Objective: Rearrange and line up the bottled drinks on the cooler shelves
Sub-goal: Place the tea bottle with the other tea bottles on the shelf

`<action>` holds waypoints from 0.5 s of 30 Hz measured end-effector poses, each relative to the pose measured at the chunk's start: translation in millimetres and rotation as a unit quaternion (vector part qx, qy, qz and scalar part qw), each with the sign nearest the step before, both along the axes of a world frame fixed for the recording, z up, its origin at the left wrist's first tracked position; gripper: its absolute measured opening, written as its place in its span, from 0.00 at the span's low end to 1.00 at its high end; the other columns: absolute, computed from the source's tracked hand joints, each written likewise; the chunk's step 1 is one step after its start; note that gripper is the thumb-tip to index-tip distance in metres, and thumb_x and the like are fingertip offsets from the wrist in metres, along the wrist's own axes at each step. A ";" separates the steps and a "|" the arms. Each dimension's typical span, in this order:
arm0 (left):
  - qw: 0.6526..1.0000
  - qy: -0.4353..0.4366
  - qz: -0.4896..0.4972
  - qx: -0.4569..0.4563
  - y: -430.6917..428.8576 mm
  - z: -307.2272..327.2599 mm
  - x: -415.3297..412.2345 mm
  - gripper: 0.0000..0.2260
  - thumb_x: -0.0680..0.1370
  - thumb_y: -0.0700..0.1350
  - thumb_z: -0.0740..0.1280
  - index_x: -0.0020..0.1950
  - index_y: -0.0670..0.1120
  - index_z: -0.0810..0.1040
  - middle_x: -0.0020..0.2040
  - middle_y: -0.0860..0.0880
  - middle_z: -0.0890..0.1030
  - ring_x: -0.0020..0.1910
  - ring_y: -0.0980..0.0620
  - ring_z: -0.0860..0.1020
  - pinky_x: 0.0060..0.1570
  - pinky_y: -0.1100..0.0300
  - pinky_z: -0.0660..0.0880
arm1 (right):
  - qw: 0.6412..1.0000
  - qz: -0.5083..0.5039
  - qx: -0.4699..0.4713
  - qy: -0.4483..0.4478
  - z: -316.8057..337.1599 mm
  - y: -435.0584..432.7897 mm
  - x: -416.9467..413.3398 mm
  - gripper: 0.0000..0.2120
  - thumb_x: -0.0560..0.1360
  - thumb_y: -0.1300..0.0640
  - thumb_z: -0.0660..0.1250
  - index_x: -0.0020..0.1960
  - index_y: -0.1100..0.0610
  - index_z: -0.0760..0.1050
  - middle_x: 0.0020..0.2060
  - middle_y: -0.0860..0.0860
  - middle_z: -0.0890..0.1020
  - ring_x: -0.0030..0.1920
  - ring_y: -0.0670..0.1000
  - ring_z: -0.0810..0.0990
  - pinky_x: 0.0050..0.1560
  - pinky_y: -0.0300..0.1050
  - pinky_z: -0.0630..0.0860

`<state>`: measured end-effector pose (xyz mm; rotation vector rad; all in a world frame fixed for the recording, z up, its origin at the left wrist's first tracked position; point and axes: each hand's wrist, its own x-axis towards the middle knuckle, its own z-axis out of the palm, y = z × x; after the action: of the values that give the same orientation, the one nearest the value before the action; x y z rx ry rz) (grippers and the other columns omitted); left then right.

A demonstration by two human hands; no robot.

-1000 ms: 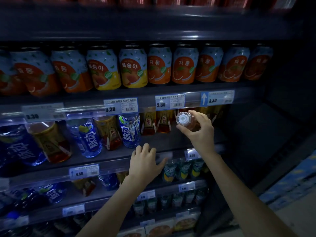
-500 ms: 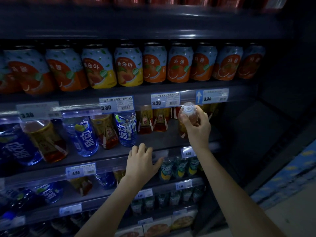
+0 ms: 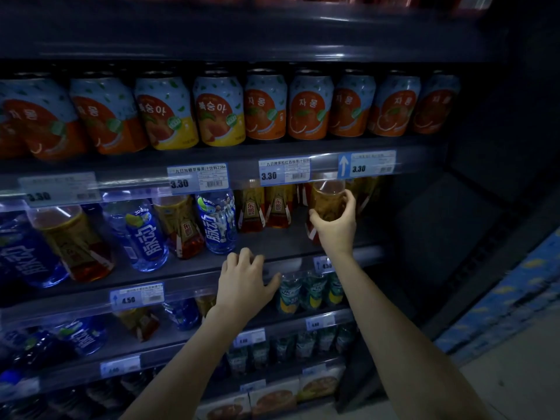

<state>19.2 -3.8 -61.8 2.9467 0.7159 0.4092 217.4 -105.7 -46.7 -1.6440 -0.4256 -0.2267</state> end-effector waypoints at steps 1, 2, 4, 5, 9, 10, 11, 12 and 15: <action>1.000 0.001 0.000 0.001 0.0 0.1 0.0 0.26 0.77 0.64 0.58 0.64 0.47 0.74 0.59 0.46 0.72 0.56 0.43 0.69 0.57 0.52 0.70 | 1.000 -0.001 -0.003 0.003 -1.5 0.7 0.0 0.37 0.65 0.51 0.77 0.69 0.48 0.64 0.62 0.48 0.74 0.62 0.47 0.73 0.60 0.42 0.74; 1.000 0.000 0.001 0.001 -0.1 0.3 0.0 0.26 0.77 0.64 0.58 0.64 0.46 0.74 0.59 0.46 0.72 0.56 0.43 0.69 0.57 0.52 0.70 | 1.000 -0.002 -0.007 0.007 -3.2 0.5 0.0 0.37 0.65 0.51 0.77 0.69 0.48 0.64 0.62 0.48 0.74 0.62 0.47 0.73 0.60 0.41 0.74; 1.000 -0.004 0.002 -0.002 -0.4 0.6 -0.3 0.25 0.77 0.64 0.59 0.64 0.46 0.75 0.58 0.46 0.72 0.56 0.43 0.69 0.56 0.52 0.70 | 1.000 -0.006 -0.019 0.019 -7.8 -1.8 -0.8 0.36 0.65 0.50 0.77 0.68 0.48 0.64 0.61 0.48 0.74 0.61 0.48 0.73 0.59 0.43 0.73; 1.000 -0.006 0.001 -0.003 -0.7 0.7 -0.6 0.25 0.77 0.63 0.59 0.64 0.46 0.75 0.58 0.46 0.72 0.56 0.44 0.69 0.56 0.52 0.70 | 0.999 -0.009 -0.027 0.022 -10.3 -3.4 -1.7 0.35 0.65 0.50 0.77 0.67 0.48 0.65 0.61 0.48 0.74 0.61 0.48 0.73 0.59 0.44 0.73; 1.000 -0.004 -0.003 0.003 0.7 -0.4 -0.9 0.25 0.77 0.63 0.59 0.64 0.46 0.75 0.58 0.46 0.73 0.55 0.44 0.70 0.56 0.52 0.71 | 0.998 -0.033 -0.058 0.020 -14.9 -6.2 -3.6 0.35 0.65 0.49 0.78 0.66 0.52 0.65 0.61 0.48 0.72 0.59 0.45 0.70 0.57 0.42 0.69; 1.000 -0.006 -0.005 0.003 1.1 -0.7 -0.8 0.25 0.77 0.63 0.59 0.64 0.46 0.75 0.58 0.46 0.73 0.55 0.43 0.70 0.56 0.51 0.71 | 0.997 -0.040 -0.064 0.020 -15.2 -6.5 -3.9 0.36 0.65 0.49 0.78 0.66 0.53 0.65 0.60 0.47 0.71 0.59 0.44 0.69 0.57 0.41 0.68; 1.000 -0.006 -0.006 0.001 1.4 -0.9 -0.5 0.25 0.77 0.62 0.59 0.64 0.46 0.75 0.58 0.46 0.73 0.55 0.43 0.70 0.56 0.51 0.71 | 0.997 -0.044 -0.068 0.021 -15.9 -7.1 -4.3 0.36 0.65 0.48 0.78 0.66 0.54 0.65 0.60 0.46 0.70 0.58 0.43 0.68 0.56 0.40 0.68; 1.000 -0.006 -0.006 0.002 1.7 -1.2 -0.3 0.25 0.77 0.62 0.59 0.64 0.46 0.75 0.57 0.46 0.73 0.55 0.43 0.70 0.56 0.51 0.71 | 0.996 -0.048 -0.069 0.020 -17.1 -7.6 -5.0 0.35 0.65 0.48 0.78 0.67 0.54 0.66 0.59 0.45 0.70 0.58 0.42 0.68 0.56 0.40 0.68; 1.000 -0.004 -0.007 0.004 2.6 -2.2 -0.7 0.25 0.77 0.62 0.59 0.64 0.46 0.75 0.57 0.46 0.73 0.55 0.43 0.70 0.56 0.52 0.71 | 0.997 -0.040 -0.072 0.006 -19.8 -7.8 -6.8 0.34 0.67 0.48 0.77 0.68 0.55 0.68 0.60 0.47 0.74 0.60 0.46 0.72 0.57 0.42 0.70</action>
<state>18.5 -1.2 -64.0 2.9552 0.6934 0.4228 210.6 -113.5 -66.6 -1.8049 -0.3745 -0.2505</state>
